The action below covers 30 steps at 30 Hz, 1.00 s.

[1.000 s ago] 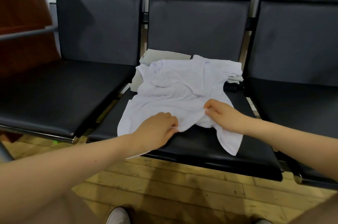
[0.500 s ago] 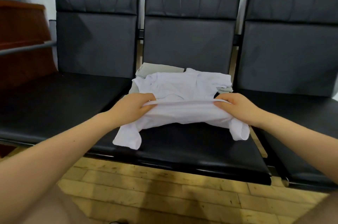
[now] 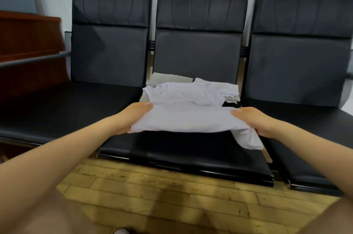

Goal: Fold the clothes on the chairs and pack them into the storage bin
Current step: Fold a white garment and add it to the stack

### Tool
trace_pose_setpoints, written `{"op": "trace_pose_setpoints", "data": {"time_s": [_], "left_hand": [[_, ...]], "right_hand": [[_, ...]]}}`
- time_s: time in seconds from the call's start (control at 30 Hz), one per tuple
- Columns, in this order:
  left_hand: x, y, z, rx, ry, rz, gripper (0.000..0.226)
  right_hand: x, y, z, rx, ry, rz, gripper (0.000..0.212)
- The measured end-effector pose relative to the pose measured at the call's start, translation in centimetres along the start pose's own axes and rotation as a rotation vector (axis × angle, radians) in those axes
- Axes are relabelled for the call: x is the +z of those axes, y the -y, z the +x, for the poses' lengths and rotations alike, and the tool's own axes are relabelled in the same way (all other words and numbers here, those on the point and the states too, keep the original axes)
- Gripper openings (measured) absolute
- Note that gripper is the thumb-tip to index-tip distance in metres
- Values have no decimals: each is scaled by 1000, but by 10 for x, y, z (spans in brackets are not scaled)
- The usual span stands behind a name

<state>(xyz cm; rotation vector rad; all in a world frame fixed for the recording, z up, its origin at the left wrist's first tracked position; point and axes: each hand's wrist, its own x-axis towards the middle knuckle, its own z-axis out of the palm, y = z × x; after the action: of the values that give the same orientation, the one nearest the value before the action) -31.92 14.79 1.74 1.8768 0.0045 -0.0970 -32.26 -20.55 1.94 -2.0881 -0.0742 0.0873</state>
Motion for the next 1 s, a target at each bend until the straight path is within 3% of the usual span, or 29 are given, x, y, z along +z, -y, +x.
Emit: {"op": "trace_pose_setpoints", "data": {"time_s": [0.13, 0.2, 0.37, 0.6, 1.0], "left_hand": [[-9, 12, -9, -53, 171, 175, 26], [-13, 14, -12, -24, 197, 338, 30], [-22, 14, 6, 155, -61, 558, 32], [-22, 15, 68, 290, -349, 660, 31], [-19, -5, 199, 239, -583, 618, 25]], "right_hand": [[-4, -4, -12, 61, 158, -129, 57], [-7, -11, -15, 55, 216, -196, 44], [-15, -26, -3, -23, 3, -433, 20], [-24, -34, 44, 39, -251, -547, 26], [-17, -35, 179, 19, -392, -419, 29]]}}
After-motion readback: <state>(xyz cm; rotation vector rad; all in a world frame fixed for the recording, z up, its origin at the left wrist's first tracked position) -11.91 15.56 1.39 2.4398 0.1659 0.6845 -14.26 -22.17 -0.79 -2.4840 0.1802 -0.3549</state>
